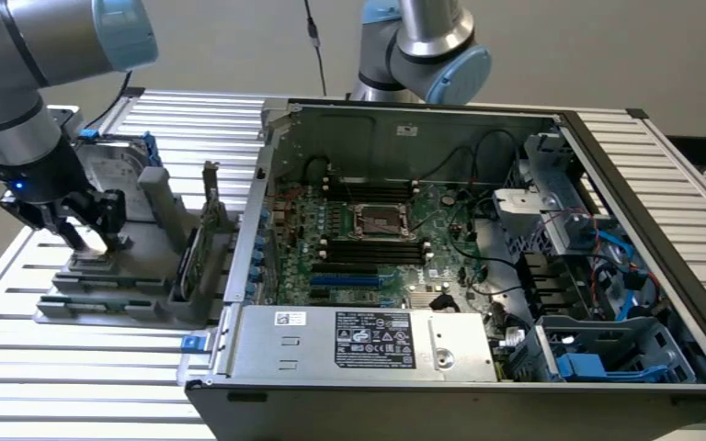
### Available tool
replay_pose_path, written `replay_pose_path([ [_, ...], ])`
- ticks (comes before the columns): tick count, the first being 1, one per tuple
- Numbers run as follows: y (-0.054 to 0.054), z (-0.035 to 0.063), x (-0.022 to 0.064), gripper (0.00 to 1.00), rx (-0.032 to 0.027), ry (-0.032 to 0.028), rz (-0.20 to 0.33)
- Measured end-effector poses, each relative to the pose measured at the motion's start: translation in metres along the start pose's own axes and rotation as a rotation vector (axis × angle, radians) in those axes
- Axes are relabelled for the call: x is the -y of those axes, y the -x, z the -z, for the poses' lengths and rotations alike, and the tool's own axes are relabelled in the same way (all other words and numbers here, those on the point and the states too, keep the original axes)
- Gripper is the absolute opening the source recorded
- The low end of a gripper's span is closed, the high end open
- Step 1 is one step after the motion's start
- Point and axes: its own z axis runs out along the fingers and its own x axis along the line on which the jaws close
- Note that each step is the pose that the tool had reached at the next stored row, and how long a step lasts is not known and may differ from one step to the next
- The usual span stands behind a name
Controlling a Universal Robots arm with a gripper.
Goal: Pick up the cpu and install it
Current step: 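Pick up the cpu and move it towards the insertion slot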
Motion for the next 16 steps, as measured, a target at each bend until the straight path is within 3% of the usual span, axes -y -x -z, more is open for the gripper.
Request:
replay_pose_path([
  [5,0.0,0.0181,-0.001,0.55,-0.0014,0.002,0.0],
  [16,-0.001,0.0679,-0.0038,0.55,-0.0029,0.0022,0.0],
])
